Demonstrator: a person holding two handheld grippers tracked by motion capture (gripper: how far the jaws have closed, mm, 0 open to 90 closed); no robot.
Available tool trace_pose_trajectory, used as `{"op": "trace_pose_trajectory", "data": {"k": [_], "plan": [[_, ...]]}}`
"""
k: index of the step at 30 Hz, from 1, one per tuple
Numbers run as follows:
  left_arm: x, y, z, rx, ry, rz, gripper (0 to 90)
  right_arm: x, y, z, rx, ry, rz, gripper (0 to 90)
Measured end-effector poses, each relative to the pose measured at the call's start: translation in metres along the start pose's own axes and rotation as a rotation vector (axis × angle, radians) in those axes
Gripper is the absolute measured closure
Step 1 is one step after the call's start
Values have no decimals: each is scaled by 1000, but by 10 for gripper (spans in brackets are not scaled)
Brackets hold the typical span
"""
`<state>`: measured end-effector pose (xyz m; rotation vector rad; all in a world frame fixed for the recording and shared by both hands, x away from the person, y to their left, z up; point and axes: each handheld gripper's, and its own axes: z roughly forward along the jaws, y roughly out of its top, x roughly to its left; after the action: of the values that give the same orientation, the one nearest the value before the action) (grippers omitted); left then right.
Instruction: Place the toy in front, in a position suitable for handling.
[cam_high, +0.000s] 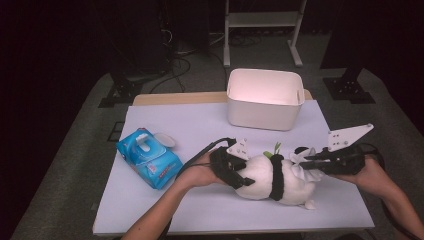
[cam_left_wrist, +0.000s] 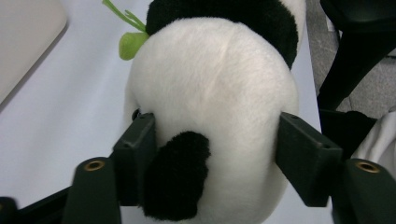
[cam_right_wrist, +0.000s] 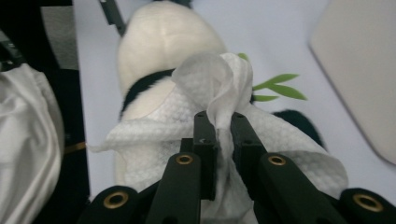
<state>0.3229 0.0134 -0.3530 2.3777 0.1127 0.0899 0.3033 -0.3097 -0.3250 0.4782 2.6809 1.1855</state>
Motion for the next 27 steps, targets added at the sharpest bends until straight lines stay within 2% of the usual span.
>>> {"op": "trace_pose_trajectory", "data": {"k": [4,8,11,15,18,23,25,27], "plan": [[-1,-3,-1,-8,1,4,386,-9,-1,-6,5,-43,22,827],[-1,-2,0,-16,7,-7,402,-10,-4,-3,-11,-27,45,828],[-2,0,1,-12,14,-4,405,-4,1,3,-20,7,30,828],[-4,3,1,-3,25,5,407,7,12,14,-27,57,-16,826],[-3,0,0,-7,24,-8,411,10,14,16,-15,59,-30,826],[-1,-4,0,-36,8,-30,415,5,0,2,-25,34,12,826],[0,-2,1,-60,3,-41,420,5,-5,-1,-32,32,30,826],[-1,2,2,-56,7,-35,422,6,-7,-3,-39,32,35,826]]}}
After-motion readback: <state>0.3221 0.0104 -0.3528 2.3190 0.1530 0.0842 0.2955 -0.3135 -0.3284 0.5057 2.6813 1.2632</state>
